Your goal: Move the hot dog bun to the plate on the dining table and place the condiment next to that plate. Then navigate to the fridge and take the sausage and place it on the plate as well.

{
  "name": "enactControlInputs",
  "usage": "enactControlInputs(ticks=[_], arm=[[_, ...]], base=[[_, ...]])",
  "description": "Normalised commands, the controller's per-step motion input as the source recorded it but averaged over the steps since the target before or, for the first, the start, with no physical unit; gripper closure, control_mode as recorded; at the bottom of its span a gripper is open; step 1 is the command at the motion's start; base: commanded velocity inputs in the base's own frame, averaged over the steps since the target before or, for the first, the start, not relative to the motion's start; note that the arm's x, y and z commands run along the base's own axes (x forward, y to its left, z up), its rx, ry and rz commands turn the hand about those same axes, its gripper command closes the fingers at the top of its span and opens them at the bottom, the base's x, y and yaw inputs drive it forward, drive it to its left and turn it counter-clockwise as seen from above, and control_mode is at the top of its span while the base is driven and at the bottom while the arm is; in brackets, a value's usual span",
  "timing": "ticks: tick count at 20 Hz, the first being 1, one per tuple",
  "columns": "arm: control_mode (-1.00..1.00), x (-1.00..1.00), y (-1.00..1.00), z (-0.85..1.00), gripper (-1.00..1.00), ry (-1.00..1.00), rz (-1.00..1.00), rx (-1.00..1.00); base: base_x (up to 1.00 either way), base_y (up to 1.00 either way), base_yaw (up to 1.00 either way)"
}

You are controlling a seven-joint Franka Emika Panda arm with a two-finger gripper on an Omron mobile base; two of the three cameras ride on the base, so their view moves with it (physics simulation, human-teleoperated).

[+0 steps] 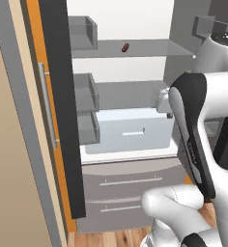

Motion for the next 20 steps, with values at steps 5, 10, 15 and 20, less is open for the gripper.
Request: enactControlInputs(ticks=[5,10,15,20], arm=[[1.0,0.0,0.0,0.0,-1.0,0.0,0.0,0.0],[1.0,0.0,0.0,0.0,-1.0,0.0,0.0,0.0],[1.0,0.0,0.0,0.0,-1.0,0.0,0.0,0.0],[-1.0,-0.28,0.02,0.29,-1.0,-0.25,0.0,0.0]], base=[[0.87,0.0,0.0],[0.83,0.01,-0.01],[0.76,0.07,-0.02],[0.04,0.03,0.0]])
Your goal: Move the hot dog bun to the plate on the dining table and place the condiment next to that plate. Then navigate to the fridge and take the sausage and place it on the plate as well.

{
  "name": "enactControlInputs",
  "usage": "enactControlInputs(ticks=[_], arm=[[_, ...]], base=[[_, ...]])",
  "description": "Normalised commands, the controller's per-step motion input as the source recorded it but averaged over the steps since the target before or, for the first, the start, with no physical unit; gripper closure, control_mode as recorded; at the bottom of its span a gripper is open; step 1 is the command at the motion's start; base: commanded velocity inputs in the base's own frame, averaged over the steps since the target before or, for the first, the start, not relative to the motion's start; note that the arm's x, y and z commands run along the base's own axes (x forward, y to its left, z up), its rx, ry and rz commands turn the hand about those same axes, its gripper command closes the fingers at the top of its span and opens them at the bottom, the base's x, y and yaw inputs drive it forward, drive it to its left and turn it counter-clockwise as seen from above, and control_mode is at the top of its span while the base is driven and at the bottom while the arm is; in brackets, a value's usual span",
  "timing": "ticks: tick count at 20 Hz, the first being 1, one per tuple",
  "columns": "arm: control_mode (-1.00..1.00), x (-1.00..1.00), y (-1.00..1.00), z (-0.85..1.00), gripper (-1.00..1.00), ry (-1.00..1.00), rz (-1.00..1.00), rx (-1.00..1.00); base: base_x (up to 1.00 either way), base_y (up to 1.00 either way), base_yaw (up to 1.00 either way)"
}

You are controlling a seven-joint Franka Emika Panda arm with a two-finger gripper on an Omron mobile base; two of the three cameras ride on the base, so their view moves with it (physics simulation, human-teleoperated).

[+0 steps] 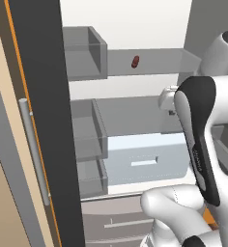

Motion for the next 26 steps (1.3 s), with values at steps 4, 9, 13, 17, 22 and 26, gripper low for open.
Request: enactControlInputs(ticks=[4,9,13,17,22,26], arm=[[-1.0,-0.51,0.0,0.75,-1.0,-0.68,0.0,0.0],[-1.0,0.24,0.05,0.63,-1.0,-0.37,0.0,0.0],[-1.0,0.89,0.2,0.48,-1.0,-0.06,0.0,0.0],[-1.0,1.0,0.14,0.03,-1.0,-0.01,0.0,-0.01],[-1.0,1.0,0.03,-0.14,-1.0,-0.02,0.0,-0.04],[-1.0,1.0,0.0,-0.34,-1.0,-0.03,0.0,-0.06]], base=[[0.0,0.0,0.0],[0.0,0.0,0.0],[0.0,0.0,0.0],[0.0,0.0,0.0],[0.0,0.0,0.0],[0.0,0.0,0.0]])
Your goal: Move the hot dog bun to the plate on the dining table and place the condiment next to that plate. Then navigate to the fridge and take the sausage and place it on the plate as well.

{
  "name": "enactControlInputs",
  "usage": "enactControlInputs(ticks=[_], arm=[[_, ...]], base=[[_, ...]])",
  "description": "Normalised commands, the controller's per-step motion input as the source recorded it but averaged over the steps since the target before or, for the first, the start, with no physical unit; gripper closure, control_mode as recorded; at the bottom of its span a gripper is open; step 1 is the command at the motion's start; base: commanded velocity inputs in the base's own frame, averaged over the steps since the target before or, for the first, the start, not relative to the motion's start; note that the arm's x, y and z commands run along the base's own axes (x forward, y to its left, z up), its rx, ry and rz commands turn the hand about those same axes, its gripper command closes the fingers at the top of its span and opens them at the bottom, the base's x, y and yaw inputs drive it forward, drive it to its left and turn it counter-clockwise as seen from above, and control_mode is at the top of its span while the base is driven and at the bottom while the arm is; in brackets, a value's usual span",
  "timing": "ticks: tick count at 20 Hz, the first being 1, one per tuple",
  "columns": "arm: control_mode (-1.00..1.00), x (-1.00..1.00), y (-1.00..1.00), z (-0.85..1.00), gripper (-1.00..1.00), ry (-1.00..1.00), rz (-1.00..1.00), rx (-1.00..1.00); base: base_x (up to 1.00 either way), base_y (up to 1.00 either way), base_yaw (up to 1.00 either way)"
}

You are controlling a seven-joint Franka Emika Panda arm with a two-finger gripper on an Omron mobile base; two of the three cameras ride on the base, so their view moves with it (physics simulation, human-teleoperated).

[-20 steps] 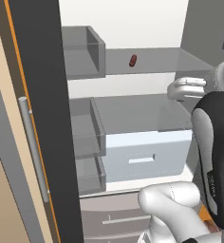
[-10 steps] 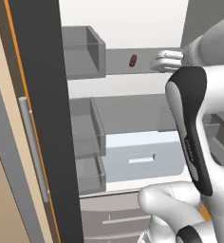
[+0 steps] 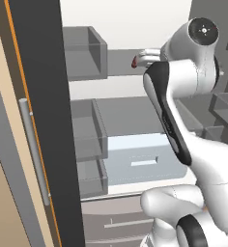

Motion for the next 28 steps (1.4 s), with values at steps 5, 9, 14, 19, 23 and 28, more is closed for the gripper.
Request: enactControlInputs(ticks=[5,9,14,19,23,28], arm=[[-1.0,1.0,0.0,-0.26,-1.0,0.0,0.0,-0.03],[-1.0,0.99,0.0,-0.02,-1.0,0.0,0.0,0.0],[-1.0,0.99,0.0,0.0,-1.0,0.01,0.0,0.0],[-1.0,0.82,0.0,-0.03,-1.0,0.05,-0.03,0.0],[-1.0,0.78,0.0,-0.16,-1.0,0.04,-0.04,0.0],[-1.0,0.69,0.0,-0.19,-1.0,0.03,-0.04,0.0]], base=[[0.0,0.0,0.0],[0.0,0.0,0.0],[0.0,0.0,0.0],[0.0,0.0,0.0],[0.0,0.0,0.0],[0.0,0.0,0.0]])
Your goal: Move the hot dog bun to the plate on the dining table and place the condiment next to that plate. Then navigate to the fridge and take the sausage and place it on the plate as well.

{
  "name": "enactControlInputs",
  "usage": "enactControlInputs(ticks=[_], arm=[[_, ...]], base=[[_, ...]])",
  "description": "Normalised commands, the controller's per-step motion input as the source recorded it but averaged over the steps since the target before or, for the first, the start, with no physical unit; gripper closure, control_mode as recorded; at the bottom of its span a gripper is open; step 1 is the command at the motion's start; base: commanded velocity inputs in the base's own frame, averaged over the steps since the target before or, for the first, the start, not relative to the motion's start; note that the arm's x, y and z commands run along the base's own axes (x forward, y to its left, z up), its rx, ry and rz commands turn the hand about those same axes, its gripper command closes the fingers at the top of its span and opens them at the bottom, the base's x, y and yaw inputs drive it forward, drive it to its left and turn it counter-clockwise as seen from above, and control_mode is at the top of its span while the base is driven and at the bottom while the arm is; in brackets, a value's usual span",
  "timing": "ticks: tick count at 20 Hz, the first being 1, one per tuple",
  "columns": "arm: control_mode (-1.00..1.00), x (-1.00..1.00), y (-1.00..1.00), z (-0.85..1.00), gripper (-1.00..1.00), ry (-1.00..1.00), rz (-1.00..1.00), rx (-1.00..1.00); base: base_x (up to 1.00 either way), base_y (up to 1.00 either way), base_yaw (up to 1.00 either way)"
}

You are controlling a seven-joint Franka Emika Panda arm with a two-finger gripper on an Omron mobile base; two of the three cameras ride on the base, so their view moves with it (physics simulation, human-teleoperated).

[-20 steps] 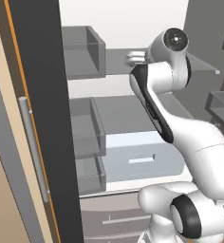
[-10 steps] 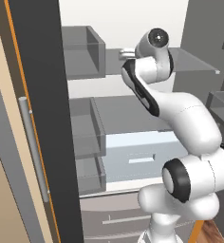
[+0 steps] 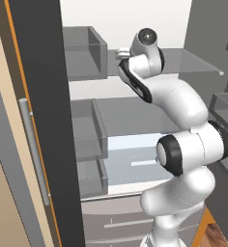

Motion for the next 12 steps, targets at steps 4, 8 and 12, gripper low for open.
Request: enactControlInputs(ticks=[4,8,12], arm=[[-1.0,0.5,-0.01,-0.15,-1.0,0.02,-0.04,0.0],[-1.0,0.1,-0.1,-0.22,1.0,0.0,-0.04,0.0],[-1.0,0.0,-0.17,-0.25,1.0,0.0,-0.04,0.0]], base=[[0.0,0.0,0.0],[0.0,0.0,0.0],[0.0,0.0,0.0]])
